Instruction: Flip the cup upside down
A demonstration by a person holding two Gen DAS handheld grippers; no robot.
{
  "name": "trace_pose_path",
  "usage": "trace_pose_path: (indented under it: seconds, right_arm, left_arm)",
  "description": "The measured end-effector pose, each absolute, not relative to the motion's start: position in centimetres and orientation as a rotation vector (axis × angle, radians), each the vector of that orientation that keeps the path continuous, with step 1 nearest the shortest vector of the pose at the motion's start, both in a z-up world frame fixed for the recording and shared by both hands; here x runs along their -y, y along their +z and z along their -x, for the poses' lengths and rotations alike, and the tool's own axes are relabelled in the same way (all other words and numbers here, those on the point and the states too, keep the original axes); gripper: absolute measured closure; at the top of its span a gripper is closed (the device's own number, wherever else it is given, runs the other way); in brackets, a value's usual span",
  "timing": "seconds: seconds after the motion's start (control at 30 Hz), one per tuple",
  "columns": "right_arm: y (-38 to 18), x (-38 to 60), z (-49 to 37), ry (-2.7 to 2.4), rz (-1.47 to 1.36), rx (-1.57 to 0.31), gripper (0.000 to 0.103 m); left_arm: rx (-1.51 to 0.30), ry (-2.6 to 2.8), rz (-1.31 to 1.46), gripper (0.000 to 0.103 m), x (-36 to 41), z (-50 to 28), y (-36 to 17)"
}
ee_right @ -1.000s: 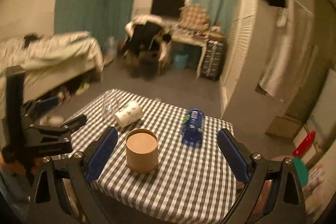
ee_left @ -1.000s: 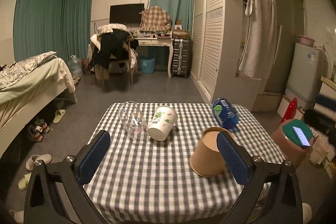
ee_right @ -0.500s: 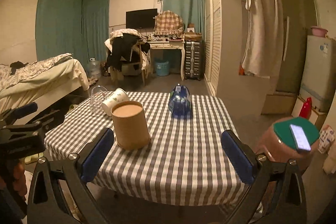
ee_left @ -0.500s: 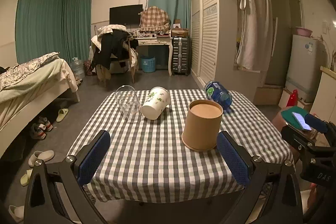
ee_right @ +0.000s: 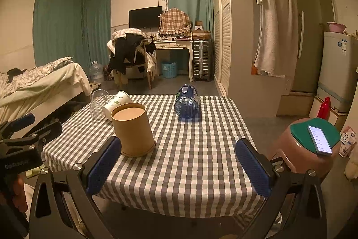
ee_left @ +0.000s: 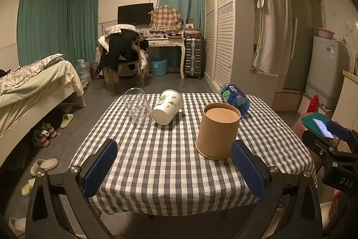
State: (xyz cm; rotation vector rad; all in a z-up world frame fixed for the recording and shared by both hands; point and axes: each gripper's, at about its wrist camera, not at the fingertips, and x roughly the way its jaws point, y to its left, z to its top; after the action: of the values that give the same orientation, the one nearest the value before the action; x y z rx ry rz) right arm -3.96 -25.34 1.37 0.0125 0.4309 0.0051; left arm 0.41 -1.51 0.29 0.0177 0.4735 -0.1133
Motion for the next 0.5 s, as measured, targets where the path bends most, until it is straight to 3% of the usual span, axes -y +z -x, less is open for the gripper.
trace_pose_path:
  seconds: [0.5]
  right_arm:
    - [1.10, 25.19, 3.62, 0.000, -0.008, -0.436, 0.001]
  left_arm:
    - [-0.485, -0.094, -0.018, 0.000, 1.44, -0.58, -0.09]
